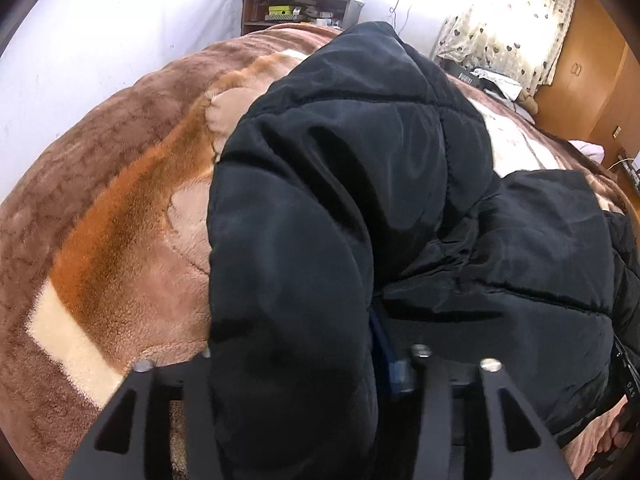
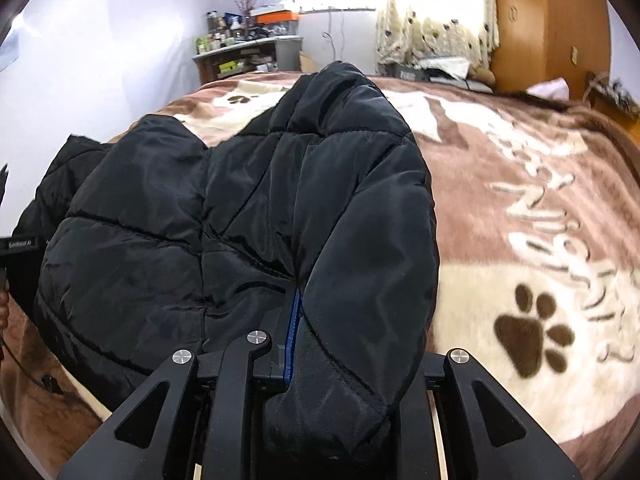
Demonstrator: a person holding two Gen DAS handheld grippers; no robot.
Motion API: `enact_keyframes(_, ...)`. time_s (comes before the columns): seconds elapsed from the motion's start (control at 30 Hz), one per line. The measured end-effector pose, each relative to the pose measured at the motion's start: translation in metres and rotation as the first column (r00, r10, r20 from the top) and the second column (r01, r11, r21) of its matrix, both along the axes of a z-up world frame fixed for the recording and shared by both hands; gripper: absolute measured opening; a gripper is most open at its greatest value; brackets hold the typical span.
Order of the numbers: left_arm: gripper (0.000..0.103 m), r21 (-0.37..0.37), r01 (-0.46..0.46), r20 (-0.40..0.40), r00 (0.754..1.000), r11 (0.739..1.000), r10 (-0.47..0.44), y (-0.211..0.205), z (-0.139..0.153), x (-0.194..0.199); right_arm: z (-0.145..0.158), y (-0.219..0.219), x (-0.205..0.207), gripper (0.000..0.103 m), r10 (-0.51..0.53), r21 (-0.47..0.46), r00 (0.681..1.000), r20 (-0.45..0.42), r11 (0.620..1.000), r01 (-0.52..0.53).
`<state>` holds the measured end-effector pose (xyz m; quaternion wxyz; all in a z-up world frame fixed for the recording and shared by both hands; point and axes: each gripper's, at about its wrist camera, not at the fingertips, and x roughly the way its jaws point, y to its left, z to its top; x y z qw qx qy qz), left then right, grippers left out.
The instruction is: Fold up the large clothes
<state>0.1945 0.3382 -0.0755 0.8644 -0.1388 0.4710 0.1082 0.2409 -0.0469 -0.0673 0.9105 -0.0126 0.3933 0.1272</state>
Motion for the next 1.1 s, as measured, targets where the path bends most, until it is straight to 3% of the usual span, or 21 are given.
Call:
enact_keyframes(0.07,0.068,0.03,-0.003,-0.01,1.0,1.0,0.003,-0.002,-0.002,-0.001,-0.005,-0.004,0.002,0.025,-0.02,0.037,1.0,-0.02,0.999,0.021)
enact_keyframes(0.2,0.075,0.014,-0.022,-0.021,1.0,1.0,0.022,0.003,-0.006,-0.003,-0.007,-0.001,-0.003,0.034,-0.031,0.042,0.999,-0.035,0.999,0.032)
enact_keyframes(0.3,0.081,0.058,-0.017,-0.033,0.999,0.998,0.019,0.002,-0.006,-0.003,-0.007,-0.004,0.002,0.039,-0.045,0.054,0.998,-0.053,0.997,0.048)
enact_keyframes(0.47,0.083,0.046,-0.022,-0.044,0.999,0.999,0.024,0.005,-0.005,-0.001,-0.008,-0.004,-0.001,0.042,-0.05,0.046,0.997,-0.059,0.998,0.053)
enact_keyframes(0.67,0.084,0.05,-0.033,-0.046,0.998,0.998,0.036,0.008,-0.003,-0.007,-0.007,-0.006,-0.001,0.063,-0.089,0.022,0.994,-0.065,0.996,0.09)
enact_keyframes(0.83,0.084,0.048,-0.052,-0.027,0.998,0.997,0.053,0.01,0.003,-0.013,-0.003,-0.008,-0.001,0.067,-0.096,0.015,0.993,-0.064,0.995,0.097)
enact_keyframes(0.9,0.084,0.047,-0.07,-0.022,0.997,0.996,0.071,0.013,0.006,-0.017,-0.001,-0.009,-0.004,0.075,-0.113,-0.007,0.992,-0.05,0.994,0.113)
enact_keyframes(1.1,0.084,0.056,-0.1,0.001,0.995,0.993,0.101,0.021,0.024,-0.032,0.021,-0.019,-0.012,0.076,-0.151,-0.002,0.989,-0.008,0.989,0.151)
